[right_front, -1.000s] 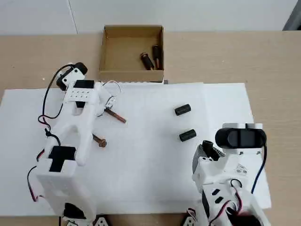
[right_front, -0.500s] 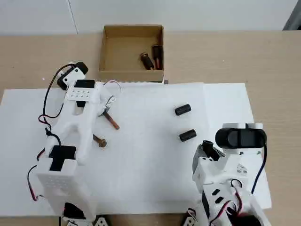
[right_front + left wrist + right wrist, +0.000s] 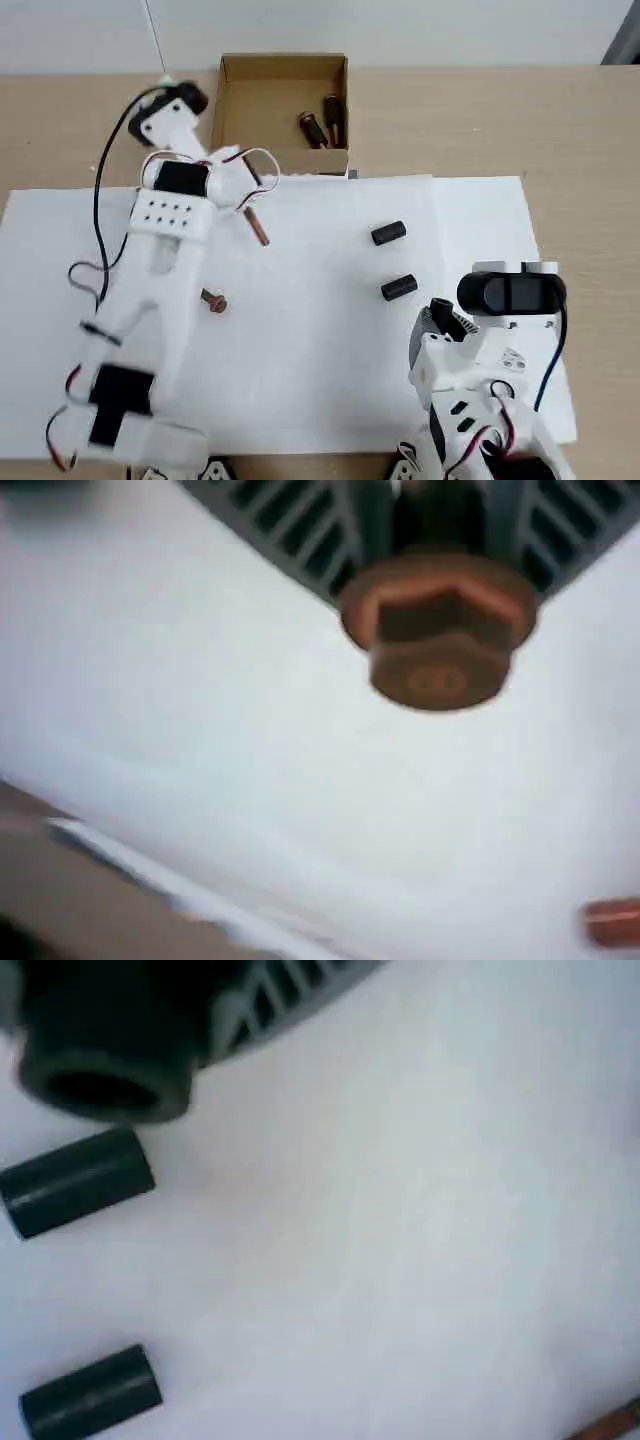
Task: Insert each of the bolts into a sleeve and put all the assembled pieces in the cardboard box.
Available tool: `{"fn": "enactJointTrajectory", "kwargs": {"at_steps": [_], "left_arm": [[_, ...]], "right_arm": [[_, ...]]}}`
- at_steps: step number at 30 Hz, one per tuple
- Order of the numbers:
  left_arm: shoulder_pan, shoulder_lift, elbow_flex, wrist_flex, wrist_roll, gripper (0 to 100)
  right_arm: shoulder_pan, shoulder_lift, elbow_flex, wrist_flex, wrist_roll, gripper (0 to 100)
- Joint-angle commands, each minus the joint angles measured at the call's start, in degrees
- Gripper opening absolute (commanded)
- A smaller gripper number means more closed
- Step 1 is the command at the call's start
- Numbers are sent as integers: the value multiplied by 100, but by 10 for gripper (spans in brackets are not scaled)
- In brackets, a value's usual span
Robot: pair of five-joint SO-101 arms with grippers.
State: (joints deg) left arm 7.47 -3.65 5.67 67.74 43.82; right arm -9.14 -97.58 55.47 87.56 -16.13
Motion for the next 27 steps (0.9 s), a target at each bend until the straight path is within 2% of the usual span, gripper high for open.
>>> {"fn": "enactJointTrajectory", "kwargs": {"at_steps": [1,5,11,18,27], "left_arm": [[185,-1037,-145,-35,-633,6],[220,-1662,-145,-422,-1292,6],[237,-2303,-145,-888,-1987,6],[237,-2919,-110,-721,-2031,6],[229,-3033,-110,-1055,-2031,6]], "right_arm": [[22,13,-255,-119,352,4],[22,330,-264,-321,730,4],[-4,1437,-686,-971,791,4],[-602,2448,-1160,-1763,791,4],[-725,3292,-1213,-2826,1187,4]]}}
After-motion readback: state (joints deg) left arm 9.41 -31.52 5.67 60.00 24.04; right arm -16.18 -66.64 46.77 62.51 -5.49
